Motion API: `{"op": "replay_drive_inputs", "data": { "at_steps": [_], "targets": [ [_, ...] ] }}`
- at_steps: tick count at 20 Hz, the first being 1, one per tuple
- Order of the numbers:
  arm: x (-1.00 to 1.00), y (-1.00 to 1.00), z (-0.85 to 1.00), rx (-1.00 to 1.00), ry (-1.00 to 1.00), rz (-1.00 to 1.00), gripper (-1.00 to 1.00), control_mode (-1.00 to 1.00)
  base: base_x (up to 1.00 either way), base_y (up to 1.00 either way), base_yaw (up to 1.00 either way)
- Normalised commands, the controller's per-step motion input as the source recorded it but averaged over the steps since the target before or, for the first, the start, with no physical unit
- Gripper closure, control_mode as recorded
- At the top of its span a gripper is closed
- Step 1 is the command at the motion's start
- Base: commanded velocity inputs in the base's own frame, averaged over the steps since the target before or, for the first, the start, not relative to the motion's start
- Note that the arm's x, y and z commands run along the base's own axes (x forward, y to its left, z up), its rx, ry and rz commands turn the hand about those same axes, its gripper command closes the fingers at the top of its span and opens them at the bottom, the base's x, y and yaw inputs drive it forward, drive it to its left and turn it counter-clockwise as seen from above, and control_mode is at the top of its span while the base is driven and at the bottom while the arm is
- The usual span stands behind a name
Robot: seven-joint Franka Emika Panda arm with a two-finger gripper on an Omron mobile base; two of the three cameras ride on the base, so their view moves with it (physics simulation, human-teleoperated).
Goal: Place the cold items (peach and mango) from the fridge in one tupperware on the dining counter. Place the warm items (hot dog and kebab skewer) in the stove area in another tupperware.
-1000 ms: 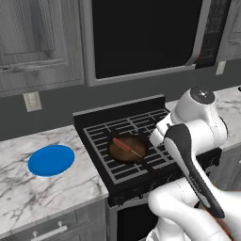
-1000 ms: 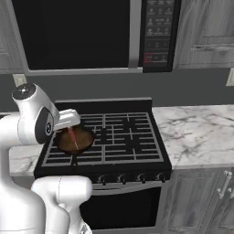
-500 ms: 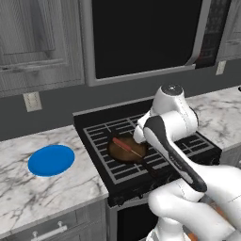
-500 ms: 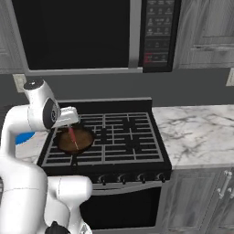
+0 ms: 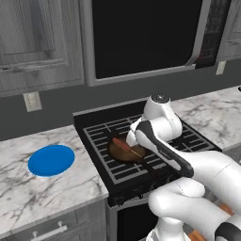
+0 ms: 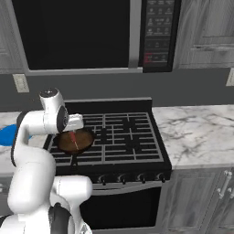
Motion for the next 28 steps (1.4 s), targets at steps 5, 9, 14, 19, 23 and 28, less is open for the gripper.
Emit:
{"op": "replay_drive_inputs", "data": {
  "at_steps": [5, 9, 14, 19, 23, 28],
  "targets": [
    [0.48, 0.12, -0.44, 0.0, 0.01, 0.03, -1.0, -1.0, 0.0, 0.0, 0.0],
    [0.42, 0.31, -0.51, 0.0, 0.0, 0.03, -1.0, -1.0, 0.0, 0.0, 0.0],
    [0.44, 0.26, -0.38, 0.0, 0.0, 0.02, -1.0, -1.0, 0.0, 0.0, 0.0],
    [0.54, 0.02, -0.16, 0.0, 0.0, 0.01, -1.0, -1.0, 0.0, 0.0, 0.0],
    [0.54, 0.0, -0.26, 0.0, 0.0, 0.0, -1.0, -1.0, 0.0, 0.0, 0.0],
    [0.43, 0.14, -0.48, 0.0, 0.0, 0.0, -1.0, -1.0, 0.0, 0.0, 0.0]
  ]
}}
